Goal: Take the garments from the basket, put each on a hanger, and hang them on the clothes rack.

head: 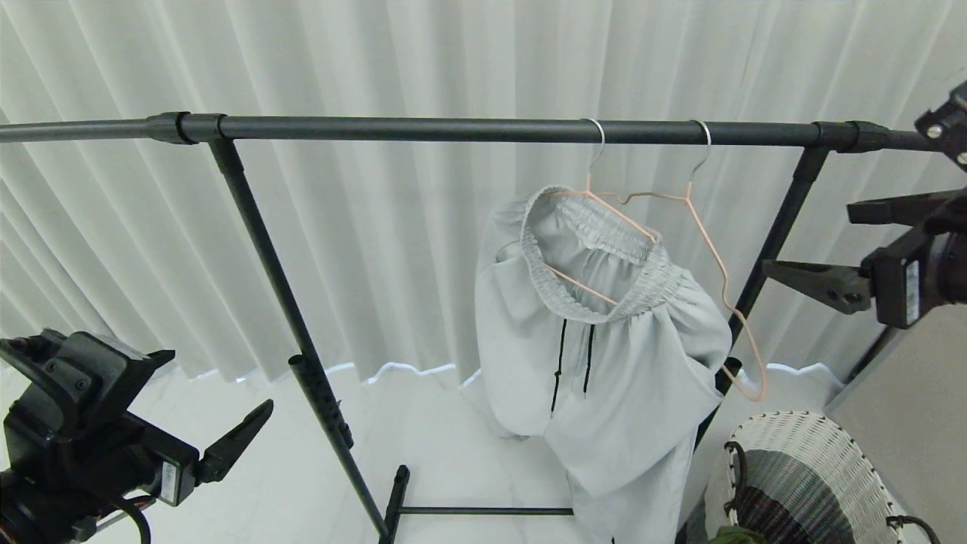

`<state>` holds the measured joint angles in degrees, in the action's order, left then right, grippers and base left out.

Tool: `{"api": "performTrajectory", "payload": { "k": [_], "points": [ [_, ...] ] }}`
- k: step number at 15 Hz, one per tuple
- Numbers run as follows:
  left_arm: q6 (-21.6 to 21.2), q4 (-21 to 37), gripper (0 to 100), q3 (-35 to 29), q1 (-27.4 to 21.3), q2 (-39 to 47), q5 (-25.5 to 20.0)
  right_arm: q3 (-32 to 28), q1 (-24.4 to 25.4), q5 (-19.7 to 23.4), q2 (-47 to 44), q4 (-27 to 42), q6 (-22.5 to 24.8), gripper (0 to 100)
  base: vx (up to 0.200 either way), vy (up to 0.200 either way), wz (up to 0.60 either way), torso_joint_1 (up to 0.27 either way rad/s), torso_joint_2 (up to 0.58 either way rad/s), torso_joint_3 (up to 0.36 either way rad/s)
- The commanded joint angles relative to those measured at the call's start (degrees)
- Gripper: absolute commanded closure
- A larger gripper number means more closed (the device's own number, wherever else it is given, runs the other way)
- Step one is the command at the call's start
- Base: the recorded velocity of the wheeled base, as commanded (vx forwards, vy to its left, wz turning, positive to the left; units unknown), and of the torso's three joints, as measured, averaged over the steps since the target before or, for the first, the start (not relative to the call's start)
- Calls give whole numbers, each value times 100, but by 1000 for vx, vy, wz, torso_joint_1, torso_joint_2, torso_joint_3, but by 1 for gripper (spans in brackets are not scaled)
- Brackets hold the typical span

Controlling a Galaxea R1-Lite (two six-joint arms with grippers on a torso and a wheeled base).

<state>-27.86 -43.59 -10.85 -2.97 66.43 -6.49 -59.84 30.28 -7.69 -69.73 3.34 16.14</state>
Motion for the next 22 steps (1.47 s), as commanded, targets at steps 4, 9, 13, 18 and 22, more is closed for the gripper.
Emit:
{"api": "performTrajectory", "payload": {
  "k": [4, 9, 13, 18, 22],
  "points": [
    [8, 0, 0, 232, 456, -244, -2, 1194, -1385, -31, 1076, -229, 741, 0, -200, 0, 0, 2, 1, 4],
    [-18, 9, 0, 470, 385, -455, -28, 2152, -2624, -31, 1304, -1195, 1225, 0, -80, 0, 0, -1, 2, 1],
    [-27, 9, 0, 619, 377, -569, -37, 2311, -2826, -31, 1313, -1274, 1269, 0, 0, 0, 0, 0, 0, 0],
    [-18, 9, 0, 681, 377, -613, -55, 2407, -2826, -31, 1295, -1336, 1541, 0, 0, 0, 0, 0, 0, 0],
    [122, 9, 0, 619, -265, -613, -37, 2513, -2826, -39, 1286, -1327, 1541, 0, 0, 0, 0, 0, 0, 0]
  ]
}}
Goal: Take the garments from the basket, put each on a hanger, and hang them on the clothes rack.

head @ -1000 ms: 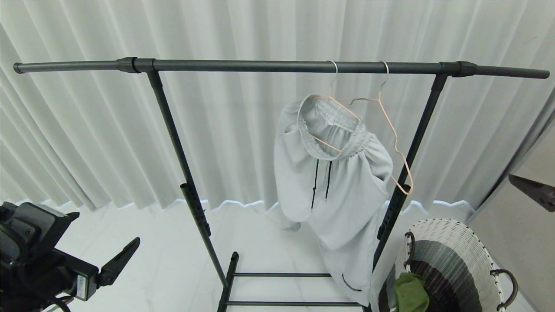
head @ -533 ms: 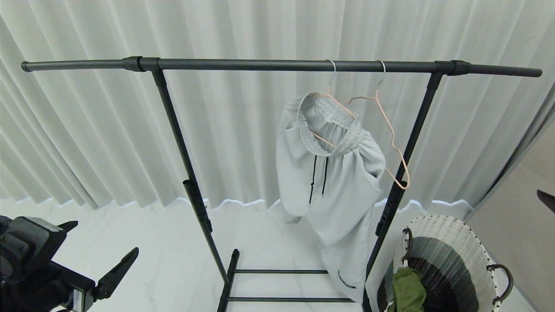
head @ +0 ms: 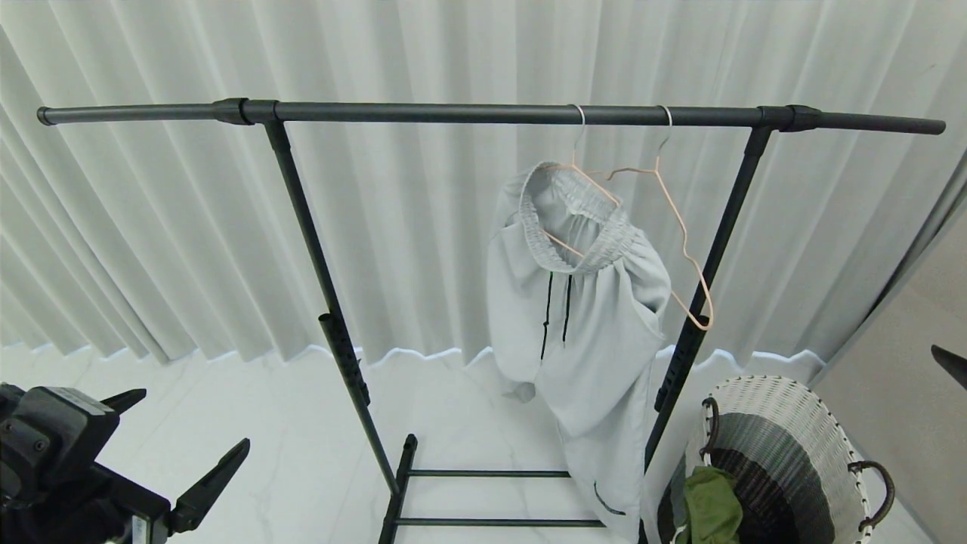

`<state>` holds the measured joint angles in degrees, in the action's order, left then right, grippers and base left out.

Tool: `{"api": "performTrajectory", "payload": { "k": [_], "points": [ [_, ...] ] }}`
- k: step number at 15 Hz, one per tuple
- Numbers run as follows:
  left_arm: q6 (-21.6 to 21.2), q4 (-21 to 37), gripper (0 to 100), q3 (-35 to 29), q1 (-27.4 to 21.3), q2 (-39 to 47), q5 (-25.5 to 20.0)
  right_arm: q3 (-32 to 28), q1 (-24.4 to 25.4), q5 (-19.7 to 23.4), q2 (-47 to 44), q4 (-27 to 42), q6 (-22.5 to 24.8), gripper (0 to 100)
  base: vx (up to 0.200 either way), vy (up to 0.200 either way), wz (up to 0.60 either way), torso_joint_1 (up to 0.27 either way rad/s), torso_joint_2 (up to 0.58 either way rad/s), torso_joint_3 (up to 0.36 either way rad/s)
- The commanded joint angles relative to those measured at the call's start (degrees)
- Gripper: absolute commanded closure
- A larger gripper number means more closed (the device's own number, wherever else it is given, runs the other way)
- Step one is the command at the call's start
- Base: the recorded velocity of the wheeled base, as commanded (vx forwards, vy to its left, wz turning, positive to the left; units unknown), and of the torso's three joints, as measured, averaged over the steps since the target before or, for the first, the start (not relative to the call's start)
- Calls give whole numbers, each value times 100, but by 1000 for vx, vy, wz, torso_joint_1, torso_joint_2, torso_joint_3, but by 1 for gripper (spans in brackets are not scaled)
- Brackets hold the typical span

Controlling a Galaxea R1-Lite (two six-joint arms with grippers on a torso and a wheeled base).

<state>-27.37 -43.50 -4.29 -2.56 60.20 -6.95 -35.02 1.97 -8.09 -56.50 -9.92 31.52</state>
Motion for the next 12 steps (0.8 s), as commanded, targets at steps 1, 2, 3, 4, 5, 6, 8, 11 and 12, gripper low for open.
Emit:
{"api": "performTrajectory", "payload": {
  "k": [1, 2, 3, 4, 5, 6, 8, 11, 12],
  "points": [
    [223, -1, 0, -37, -438, 27, 27, 83, 5, 1, -36, -1, 3, 0, 0, 0, 0, 0, 0, 0],
    [381, -1, 0, -37, -456, 89, 36, 101, 5, -8, -36, -1, 3, 0, 0, 0, 0, 0, 0, 0],
    [443, -1, 0, -37, -456, 106, 44, 110, -4, 1, -45, -1, 3, 0, 0, 0, 0, -71, 163, 95],
    [619, -1, 0, -28, -430, 150, 141, 163, -57, -8, -45, -1, -6, 0, 0, 0, 0, -134, 325, 178],
    [698, 8, 0, 16, -430, 159, 282, 233, -101, -8, -54, -1, -6, 0, 0, 0, 0, -159, 413, 232],
    [698, 17, 0, 42, -430, 185, 343, 294, -154, 1, -71, -1, -6, 0, 0, 0, 0, -188, 456, 256],
    [680, 17, 0, 7, -430, 326, 370, 479, -364, 1, -98, -1, -6, 0, 0, 0, 0, -200, 488, 283],
    [715, 17, 0, -37, -430, 352, 370, 760, -558, -8, -124, -1, -6, 0, 0, 0, 0, -189, 494, 302],
    [715, 17, 0, -28, -430, 361, 370, 822, -567, -8, -124, 8, 3, 0, 0, 0, 0, -173, 486, 305]
  ]
}}
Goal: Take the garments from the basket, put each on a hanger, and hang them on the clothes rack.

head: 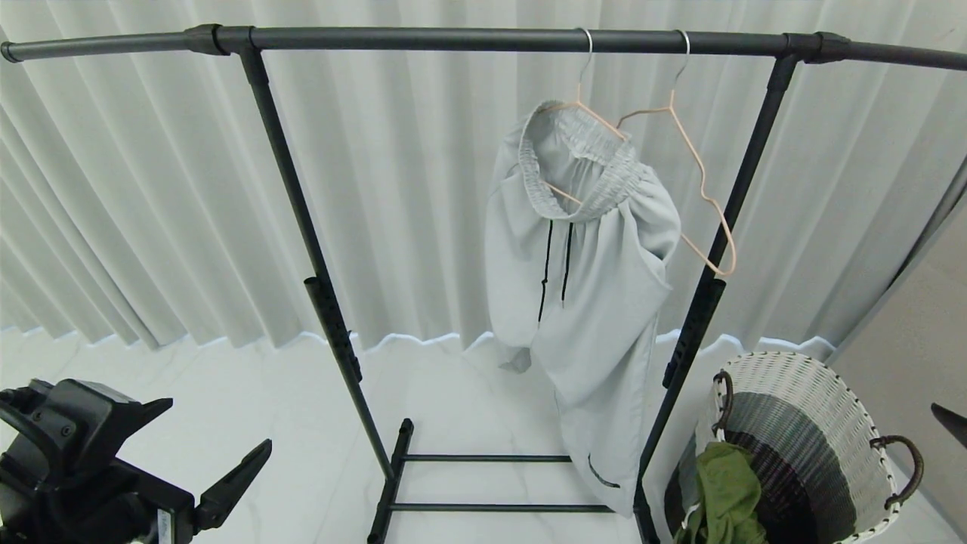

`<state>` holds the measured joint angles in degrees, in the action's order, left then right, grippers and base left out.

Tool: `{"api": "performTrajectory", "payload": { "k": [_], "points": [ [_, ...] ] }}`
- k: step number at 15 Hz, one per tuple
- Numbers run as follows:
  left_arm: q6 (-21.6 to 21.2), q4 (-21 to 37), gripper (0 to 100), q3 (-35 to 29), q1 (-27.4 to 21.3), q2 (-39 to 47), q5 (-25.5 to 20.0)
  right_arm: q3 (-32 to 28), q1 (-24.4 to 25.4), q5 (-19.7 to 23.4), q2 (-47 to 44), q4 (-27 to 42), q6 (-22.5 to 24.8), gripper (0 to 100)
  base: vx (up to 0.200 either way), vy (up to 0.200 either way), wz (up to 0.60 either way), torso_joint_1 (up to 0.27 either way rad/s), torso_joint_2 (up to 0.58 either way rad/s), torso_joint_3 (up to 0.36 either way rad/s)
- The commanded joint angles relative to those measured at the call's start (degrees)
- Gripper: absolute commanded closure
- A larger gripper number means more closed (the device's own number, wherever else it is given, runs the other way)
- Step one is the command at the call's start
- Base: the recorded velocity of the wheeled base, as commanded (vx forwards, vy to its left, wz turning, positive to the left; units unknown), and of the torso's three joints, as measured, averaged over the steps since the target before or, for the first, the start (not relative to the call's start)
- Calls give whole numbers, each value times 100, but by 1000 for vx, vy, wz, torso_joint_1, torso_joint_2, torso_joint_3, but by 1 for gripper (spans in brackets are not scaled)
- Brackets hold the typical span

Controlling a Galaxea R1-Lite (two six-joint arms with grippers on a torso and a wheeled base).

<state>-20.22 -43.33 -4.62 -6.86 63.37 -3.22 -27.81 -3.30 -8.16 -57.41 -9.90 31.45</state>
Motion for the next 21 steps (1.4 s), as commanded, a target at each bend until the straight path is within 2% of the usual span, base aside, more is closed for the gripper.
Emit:
{"api": "performTrajectory", "payload": {
  "k": [1, 5, 13, 16, 18, 21],
  "points": [
    [10, 0, 0, 5, 1, 53, -3, 144, -48, -11, -34, 6, 10, 0, 0, 0, 0, -178, 486, 300],
    [19, 0, 0, -4, 1, 88, -3, 390, -48, -362, -122, 14, 45, 0, 0, 0, 0, -162, 480, 314],
    [-17, 0, 0, -30, 1, 79, -12, 522, -74, -380, -280, -12, 370, 0, 0, 0, 0, -105, 447, 339],
    [-17, 0, 0, -57, -17, 158, -12, 636, -48, -371, -262, -3, 406, 0, 0, 0, 0, -23, 154, 124],
    [-17, 0, 0, -100, -34, 238, -12, 698, -39, -336, -280, -3, 555, 0, 200, 0, 0, -10, 39, 34],
    [1, 0, 0, -180, -96, 325, -12, 706, 199, -274, -447, -3, 537, 0, 200, 0, 0, 1, 12, 10]
  ]
}}
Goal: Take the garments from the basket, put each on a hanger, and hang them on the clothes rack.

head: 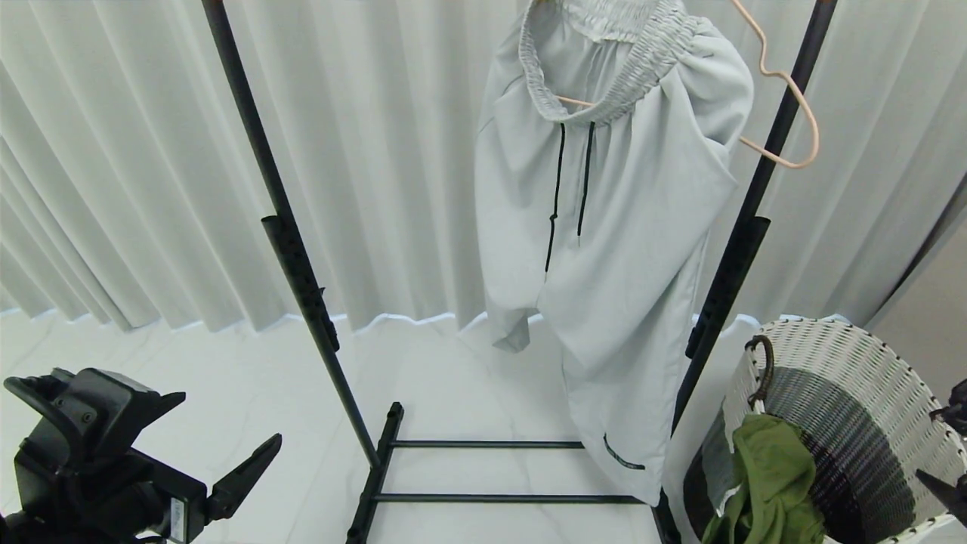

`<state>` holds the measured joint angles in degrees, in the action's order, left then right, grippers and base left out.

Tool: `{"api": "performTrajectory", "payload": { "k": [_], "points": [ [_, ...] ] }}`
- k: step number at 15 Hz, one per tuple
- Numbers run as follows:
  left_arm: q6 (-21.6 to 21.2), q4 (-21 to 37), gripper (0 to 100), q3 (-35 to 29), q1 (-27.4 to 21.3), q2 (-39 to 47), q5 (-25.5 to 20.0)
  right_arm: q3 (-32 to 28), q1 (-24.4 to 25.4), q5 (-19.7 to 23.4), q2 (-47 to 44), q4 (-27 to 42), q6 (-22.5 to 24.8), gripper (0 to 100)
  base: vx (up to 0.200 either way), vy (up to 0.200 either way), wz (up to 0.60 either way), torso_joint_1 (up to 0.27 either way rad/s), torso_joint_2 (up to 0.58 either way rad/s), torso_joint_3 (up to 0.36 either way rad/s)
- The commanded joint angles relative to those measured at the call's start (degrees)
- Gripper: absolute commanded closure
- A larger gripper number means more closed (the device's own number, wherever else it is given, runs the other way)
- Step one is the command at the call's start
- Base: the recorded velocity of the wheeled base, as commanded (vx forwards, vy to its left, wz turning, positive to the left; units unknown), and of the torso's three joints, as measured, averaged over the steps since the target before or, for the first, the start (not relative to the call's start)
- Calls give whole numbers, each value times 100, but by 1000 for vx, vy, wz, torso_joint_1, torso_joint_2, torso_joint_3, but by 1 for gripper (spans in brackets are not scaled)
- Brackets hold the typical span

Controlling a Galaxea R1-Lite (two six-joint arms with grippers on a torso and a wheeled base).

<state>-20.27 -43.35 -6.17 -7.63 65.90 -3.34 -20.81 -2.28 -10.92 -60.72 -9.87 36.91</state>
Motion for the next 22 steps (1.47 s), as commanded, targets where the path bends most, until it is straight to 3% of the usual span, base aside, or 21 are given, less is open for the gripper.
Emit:
{"api": "performTrajectory", "payload": {
  "k": [1, 6, 9, 11, 13, 16, 18, 22],
  "points": [
    [-12, 2, 0, -25, -19, 72, -9, 7, 210, 2, -221, -6, -17, 0, 200, 0, 0, 2, 7, 2],
    [-38, 2, 0, -16, -230, 63, -18, -11, 861, 468, -1100, -15, -334, 0, 40, 0, 0, 1, 0, 1],
    [-47, 2, 0, -16, -336, 63, -18, -2, 1371, 459, -1847, -146, -1371, 0, 0, 0, 0, 0, 0, 0],
    [-38, 2, 0, -25, -362, 63, -18, -11, 1581, 231, -2488, -507, -2092, 0, 0, 0, 0, 0, 0, 0],
    [-38, 2, 0, -16, -362, 63, -9, -11, 1581, -384, -3165, -964, -2417, 0, 0, 0, 0, 0, 0, 0],
    [-47, 2, 0, -16, -362, 72, 0, -72, 1573, -920, -4176, -1895, -2900, 0, 0, 0, 0, 0, 0, 0],
    [-47, 2, 0, 2, -362, 81, 0, -46, 1573, -1123, -4563, -2396, -2918, 0, 0, 0, 0, 0, 0, 0],
    [-56, 2, 0, 2, -397, 142, 0, -46, 1573, -1123, -4615, -2432, -2909, 0, 0, 0, 0, 0, 0, 0]
  ]
}}
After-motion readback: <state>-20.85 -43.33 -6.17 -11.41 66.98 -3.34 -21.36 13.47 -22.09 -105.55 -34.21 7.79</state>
